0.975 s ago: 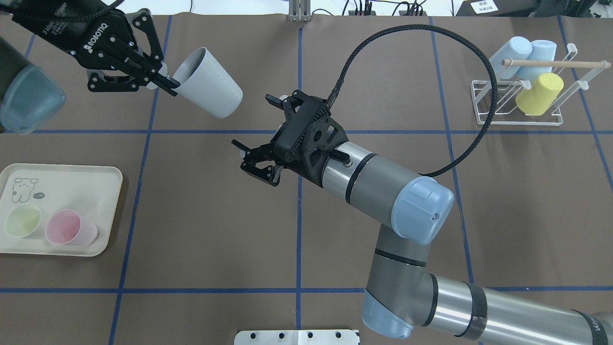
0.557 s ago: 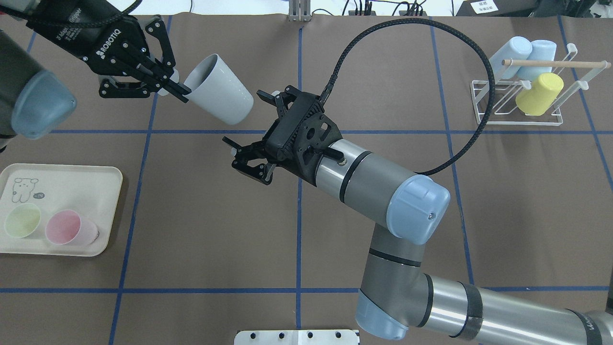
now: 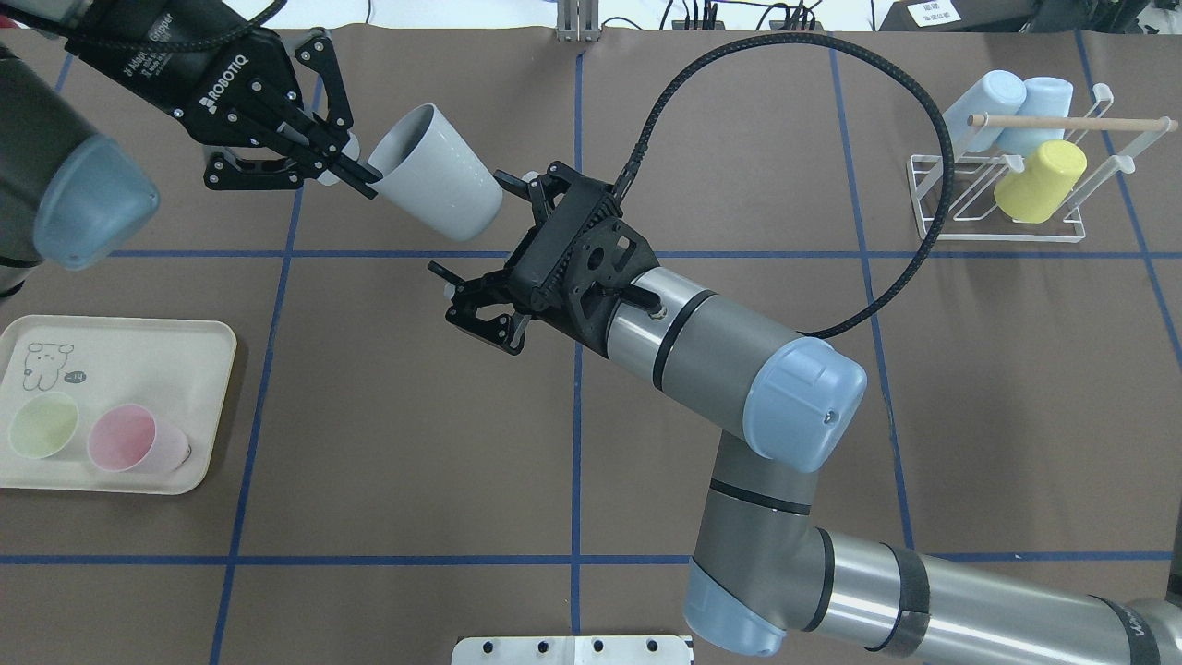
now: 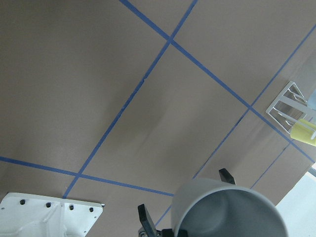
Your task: Transfer IKEA cup to right arm and place on rack
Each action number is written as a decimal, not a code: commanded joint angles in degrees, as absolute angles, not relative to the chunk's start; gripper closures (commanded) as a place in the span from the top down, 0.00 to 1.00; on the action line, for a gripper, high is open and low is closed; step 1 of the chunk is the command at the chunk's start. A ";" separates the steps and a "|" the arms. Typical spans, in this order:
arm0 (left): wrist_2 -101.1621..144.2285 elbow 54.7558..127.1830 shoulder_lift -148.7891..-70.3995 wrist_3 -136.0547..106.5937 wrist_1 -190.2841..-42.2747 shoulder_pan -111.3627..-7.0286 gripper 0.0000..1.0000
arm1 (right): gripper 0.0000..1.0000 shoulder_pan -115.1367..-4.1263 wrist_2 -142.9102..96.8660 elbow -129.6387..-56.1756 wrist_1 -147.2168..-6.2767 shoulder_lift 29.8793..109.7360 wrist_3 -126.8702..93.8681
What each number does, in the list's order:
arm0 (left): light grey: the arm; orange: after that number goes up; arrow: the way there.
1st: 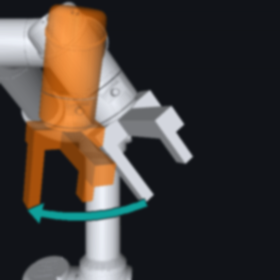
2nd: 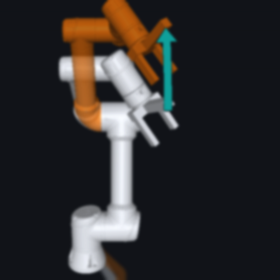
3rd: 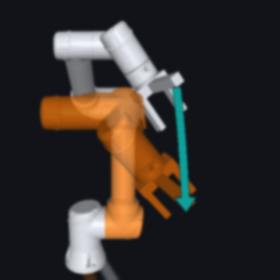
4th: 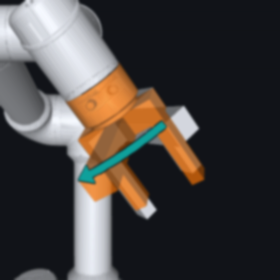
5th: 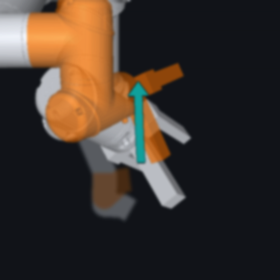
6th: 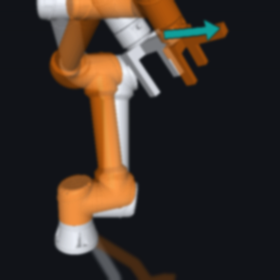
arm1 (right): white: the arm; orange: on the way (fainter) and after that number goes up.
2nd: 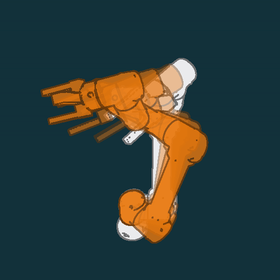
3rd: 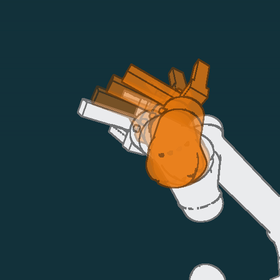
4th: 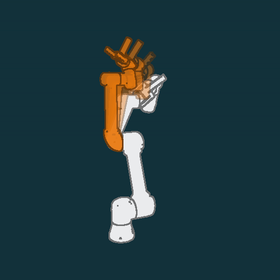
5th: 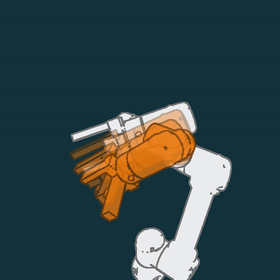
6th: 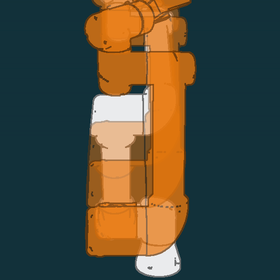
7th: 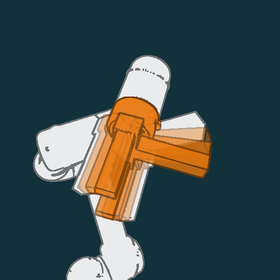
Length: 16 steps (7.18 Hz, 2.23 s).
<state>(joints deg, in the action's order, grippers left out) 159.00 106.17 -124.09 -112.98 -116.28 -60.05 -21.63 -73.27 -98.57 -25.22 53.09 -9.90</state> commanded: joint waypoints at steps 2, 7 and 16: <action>158.47 106.17 -124.10 -113.03 -116.28 -59.24 0.00 | 1.00 -21.62 -72.86 -98.70 -25.22 53.09 -9.58; 156.18 106.17 -124.19 -113.03 -116.28 -57.13 0.00 | 0.99 -21.62 -72.86 -98.79 -25.22 53.09 -9.58; 156.09 104.94 -124.54 -109.97 -118.39 -58.17 1.00 | 0.57 -21.45 -71.89 -98.88 -25.75 54.05 -9.14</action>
<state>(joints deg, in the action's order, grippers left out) 156.07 105.17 -124.56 -111.30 -118.24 -57.30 -21.51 -71.89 -98.88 -25.58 53.73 -9.26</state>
